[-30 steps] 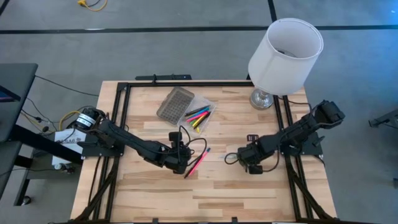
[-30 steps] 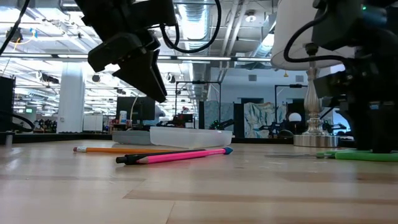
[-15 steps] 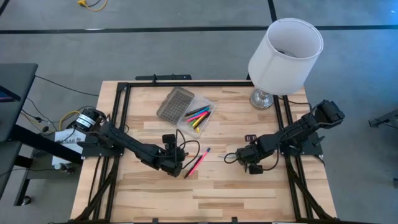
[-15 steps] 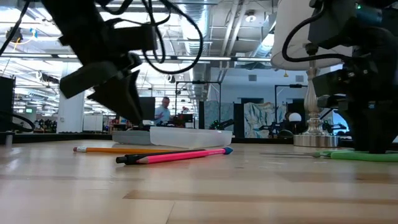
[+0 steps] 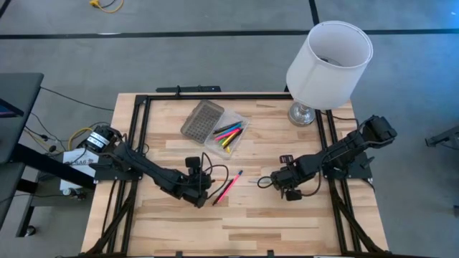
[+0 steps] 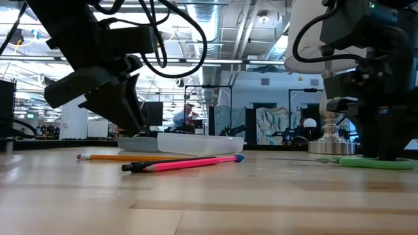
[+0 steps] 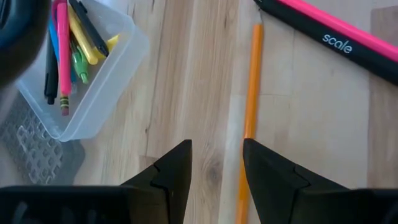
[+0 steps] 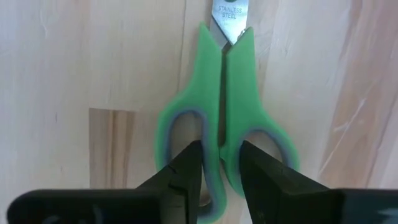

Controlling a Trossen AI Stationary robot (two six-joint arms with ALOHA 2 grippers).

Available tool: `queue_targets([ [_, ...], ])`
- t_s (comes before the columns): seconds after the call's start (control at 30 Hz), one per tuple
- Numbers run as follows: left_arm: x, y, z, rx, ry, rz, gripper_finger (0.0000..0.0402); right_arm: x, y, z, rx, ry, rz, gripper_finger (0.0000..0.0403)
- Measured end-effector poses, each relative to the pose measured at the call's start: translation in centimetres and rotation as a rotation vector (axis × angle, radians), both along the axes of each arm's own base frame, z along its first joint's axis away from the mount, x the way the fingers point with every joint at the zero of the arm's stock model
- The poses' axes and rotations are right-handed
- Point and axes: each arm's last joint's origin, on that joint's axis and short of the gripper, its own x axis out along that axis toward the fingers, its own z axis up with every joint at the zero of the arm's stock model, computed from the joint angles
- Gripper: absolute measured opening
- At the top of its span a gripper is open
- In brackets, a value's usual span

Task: Pick & place school supplies into a supply box
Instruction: Put the green scissors into the supply box

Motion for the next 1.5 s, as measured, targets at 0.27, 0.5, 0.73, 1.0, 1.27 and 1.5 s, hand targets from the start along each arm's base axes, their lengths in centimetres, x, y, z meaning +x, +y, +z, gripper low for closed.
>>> queue_targets([
  [0.27,0.0,0.0,0.0,0.000,-0.002,0.003,0.0139,0.1,0.0,0.1,-0.009,-0.012,-0.002,0.0076],
  [0.5,0.0,0.0,0.0,-0.003,-0.004,0.006,0.0139,0.2,0.0,0.1,-0.026,-0.028,-0.005,0.0073],
  [0.73,0.0,0.0,0.0,-0.004,-0.004,0.007,0.0139,1.2,0.1,1.0,-0.076,-0.080,-0.015,0.0072],
  [1.0,-0.6,-0.8,-0.1,-0.009,0.004,0.001,0.0139,1.8,0.4,2.3,-0.090,-0.082,0.001,0.0072],
  [1.27,-1.6,-1.7,-0.1,0.017,0.003,0.027,0.0139,2.8,0.5,4.2,-0.182,-0.115,0.057,0.0072],
  [1.5,-2.5,-2.6,-0.1,0.033,-0.013,0.040,0.0139,4.6,-0.6,6.4,-0.354,-0.181,0.156,0.0072],
])
